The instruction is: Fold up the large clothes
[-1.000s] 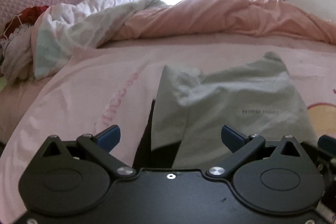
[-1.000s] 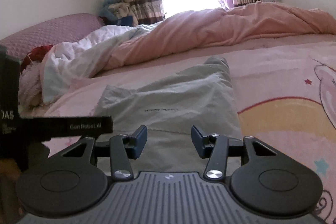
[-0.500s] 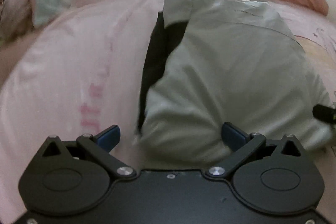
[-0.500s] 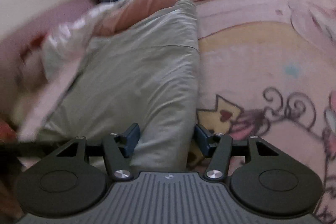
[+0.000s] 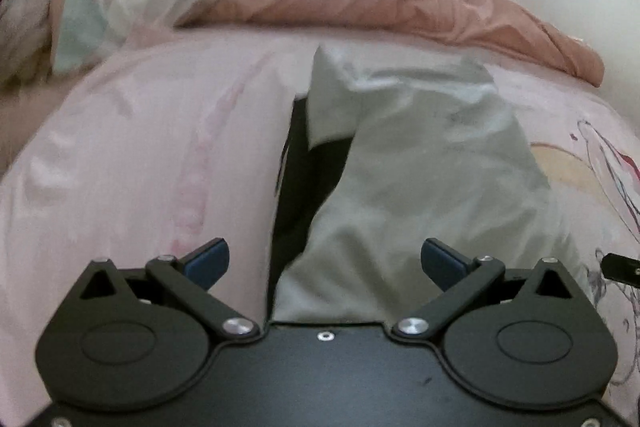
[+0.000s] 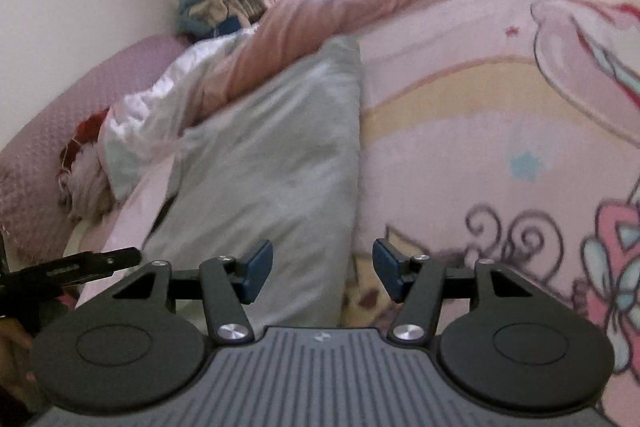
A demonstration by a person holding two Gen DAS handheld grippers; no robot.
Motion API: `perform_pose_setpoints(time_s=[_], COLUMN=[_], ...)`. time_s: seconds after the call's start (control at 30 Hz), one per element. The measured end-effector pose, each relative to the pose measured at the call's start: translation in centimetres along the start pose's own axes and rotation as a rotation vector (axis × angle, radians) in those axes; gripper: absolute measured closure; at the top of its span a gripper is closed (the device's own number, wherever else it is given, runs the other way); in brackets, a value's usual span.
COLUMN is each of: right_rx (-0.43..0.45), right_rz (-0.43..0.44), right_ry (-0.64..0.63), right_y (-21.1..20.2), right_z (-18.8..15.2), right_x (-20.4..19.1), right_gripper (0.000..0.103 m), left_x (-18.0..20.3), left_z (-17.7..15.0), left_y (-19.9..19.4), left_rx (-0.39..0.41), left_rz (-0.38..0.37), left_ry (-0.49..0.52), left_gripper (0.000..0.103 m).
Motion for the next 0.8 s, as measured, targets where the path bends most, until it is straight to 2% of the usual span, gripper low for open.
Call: perform_pose_setpoints(time_s=[0.1, 0.17, 0.2, 0.23, 0.27, 0.33, 0.43, 0.57, 0.7, 0.8], right_rx=[-0.014, -0.08, -0.131, -0.134, -0.089, -0.049, -0.073, -0.098, -0.099, -0.105], right_rz=[0.057, 0.096, 0.089, 0.059, 0.024, -0.027, -0.076, -0.046, -0.065, -0.078], right_ry=[-0.095, -0.148, -0.166, -0.199, -0.249, -0.312, -0.338, -0.278, -0.287, -0.299], right_y=[0.2, 1.5, 2.6, 3.5, 4.0, 4.0, 4.0, 3.4, 3.1, 3.6], right_z=[-0.1, -1.6, -2.7, -3.8, -4.8, -5.6, -5.0, -4.5, -4.8, -5.0], right_x=[-2.7, -4.4, -4.7, -4.9, -5.0, -5.8, -7.1, -7.1, -7.1, -7.1], right_gripper=[0.046, 0.054, 0.055, 0.058, 0.064, 0.065, 0.064, 0.063, 0.063, 0.052], left_x=[2.7, 4.3, 5.1, 5.6, 6.1, 6.3, 6.2, 6.4, 6.7, 6.5], left_z=[0.0, -1.4, -2.7, -3.8, -4.9, -5.8, -5.4, -5.1, -5.2, -5.1], left_y=[0.3, 1.3, 1.8, 2.1, 2.0, 1.7, 1.5, 1.7, 1.9, 2.2], left_rx=[0.015, -0.009, -0.009, 0.001, 0.034, 0.054, 0.024, -0.008, 0.001, -0.003], left_rz=[-0.026, -0.025, 0.016, 0.071, 0.108, 0.143, 0.146, 0.164, 0.176, 0.165], left_ry=[0.074, 0.141, 0.194, 0.242, 0.274, 0.249, 0.221, 0.209, 0.212, 0.208], left_gripper=[0.0, 0.0, 0.0, 0.0, 0.0, 0.0, 0.0, 0.0, 0.0, 0.0])
Point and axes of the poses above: each gripper's, at about its wrist camera, not at the fingertips, and y roughly the way its jaws point, x to its right, z to its top, the point moved 5 cm from there along y, roughly the way its jaws point, and after that the axes turned 2 degrees about z, right-handed, at the moved point
